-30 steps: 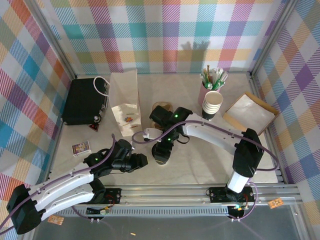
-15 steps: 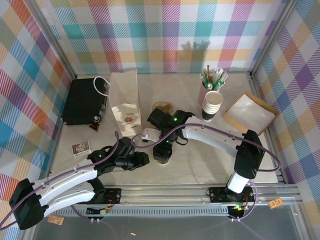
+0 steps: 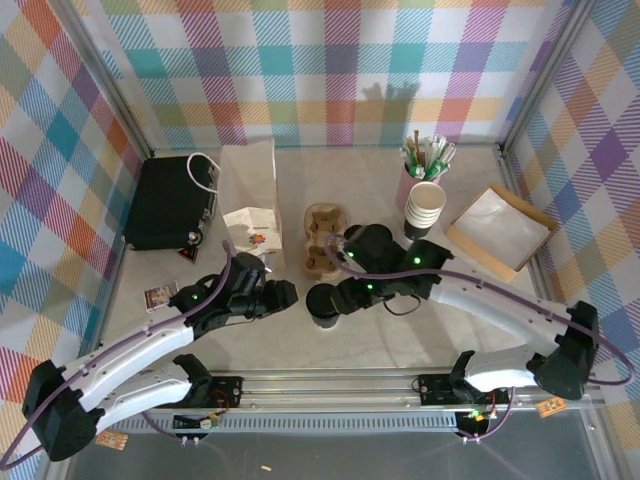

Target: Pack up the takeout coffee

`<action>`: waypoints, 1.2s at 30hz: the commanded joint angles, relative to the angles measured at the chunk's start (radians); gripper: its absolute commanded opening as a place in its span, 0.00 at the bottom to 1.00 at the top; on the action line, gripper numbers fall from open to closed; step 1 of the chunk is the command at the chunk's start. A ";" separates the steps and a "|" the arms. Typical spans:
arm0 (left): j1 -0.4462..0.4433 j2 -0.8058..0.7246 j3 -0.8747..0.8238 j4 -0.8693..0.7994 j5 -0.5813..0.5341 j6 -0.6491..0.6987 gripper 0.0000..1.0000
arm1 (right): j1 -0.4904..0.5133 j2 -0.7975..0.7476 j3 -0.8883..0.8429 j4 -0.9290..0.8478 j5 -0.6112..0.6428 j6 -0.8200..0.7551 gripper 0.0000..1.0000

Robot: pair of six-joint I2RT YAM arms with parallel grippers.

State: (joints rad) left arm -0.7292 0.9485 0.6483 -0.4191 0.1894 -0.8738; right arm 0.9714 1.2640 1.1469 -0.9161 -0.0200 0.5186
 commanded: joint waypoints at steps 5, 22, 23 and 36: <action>0.068 0.084 0.039 0.095 0.150 0.055 0.38 | -0.075 -0.026 -0.125 0.104 -0.108 0.269 0.45; 0.070 0.148 0.001 0.133 0.214 0.055 0.37 | -0.101 0.051 -0.214 0.298 -0.192 0.291 0.42; 0.069 0.149 -0.002 0.132 0.213 0.052 0.37 | -0.101 0.053 -0.218 0.299 -0.189 0.293 0.42; 0.068 0.143 -0.032 0.149 0.232 0.029 0.37 | -0.145 0.024 -0.262 0.335 -0.191 0.273 0.42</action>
State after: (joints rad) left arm -0.6640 1.0988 0.6415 -0.2844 0.3855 -0.8417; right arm 0.8440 1.2865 0.9085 -0.5831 -0.2222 0.8032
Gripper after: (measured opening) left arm 0.374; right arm 0.422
